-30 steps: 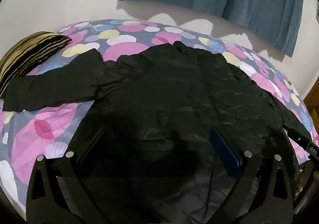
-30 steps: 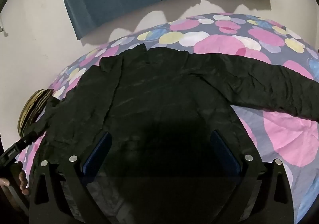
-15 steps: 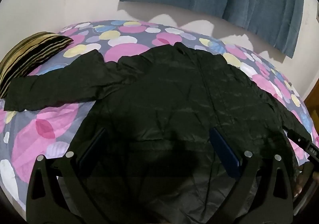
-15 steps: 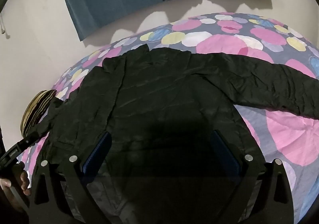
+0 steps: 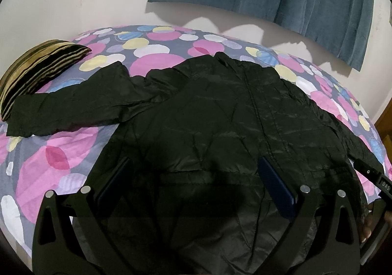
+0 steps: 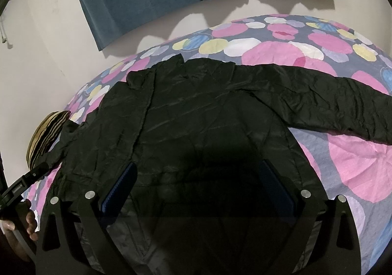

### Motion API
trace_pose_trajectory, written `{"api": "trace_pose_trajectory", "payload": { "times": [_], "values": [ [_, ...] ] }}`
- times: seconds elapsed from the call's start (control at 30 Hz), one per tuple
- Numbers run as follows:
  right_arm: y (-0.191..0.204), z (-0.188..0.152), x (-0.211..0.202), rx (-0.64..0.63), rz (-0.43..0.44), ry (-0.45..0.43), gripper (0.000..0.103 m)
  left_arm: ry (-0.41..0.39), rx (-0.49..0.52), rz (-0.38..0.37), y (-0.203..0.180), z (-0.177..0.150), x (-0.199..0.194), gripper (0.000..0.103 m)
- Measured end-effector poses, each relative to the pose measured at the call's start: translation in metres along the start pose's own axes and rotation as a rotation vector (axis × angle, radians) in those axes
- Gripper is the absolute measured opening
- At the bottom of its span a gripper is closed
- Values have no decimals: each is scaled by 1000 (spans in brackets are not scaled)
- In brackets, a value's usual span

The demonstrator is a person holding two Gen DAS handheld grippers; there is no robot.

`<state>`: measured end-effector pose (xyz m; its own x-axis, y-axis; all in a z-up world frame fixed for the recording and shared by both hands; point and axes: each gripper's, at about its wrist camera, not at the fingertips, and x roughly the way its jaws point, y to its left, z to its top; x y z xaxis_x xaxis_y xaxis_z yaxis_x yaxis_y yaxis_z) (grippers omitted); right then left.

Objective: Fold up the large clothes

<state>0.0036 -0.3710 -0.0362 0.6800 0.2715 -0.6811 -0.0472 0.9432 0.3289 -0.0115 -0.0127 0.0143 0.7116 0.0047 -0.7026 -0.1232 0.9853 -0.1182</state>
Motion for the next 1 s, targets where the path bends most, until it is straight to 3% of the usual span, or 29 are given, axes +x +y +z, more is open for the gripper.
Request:
{"api": "trace_pose_trajectory", "payload": {
  "times": [1.0],
  "values": [
    [1, 1, 0, 4, 2, 3, 98, 3, 4, 4, 9, 3, 2, 101]
  ]
}}
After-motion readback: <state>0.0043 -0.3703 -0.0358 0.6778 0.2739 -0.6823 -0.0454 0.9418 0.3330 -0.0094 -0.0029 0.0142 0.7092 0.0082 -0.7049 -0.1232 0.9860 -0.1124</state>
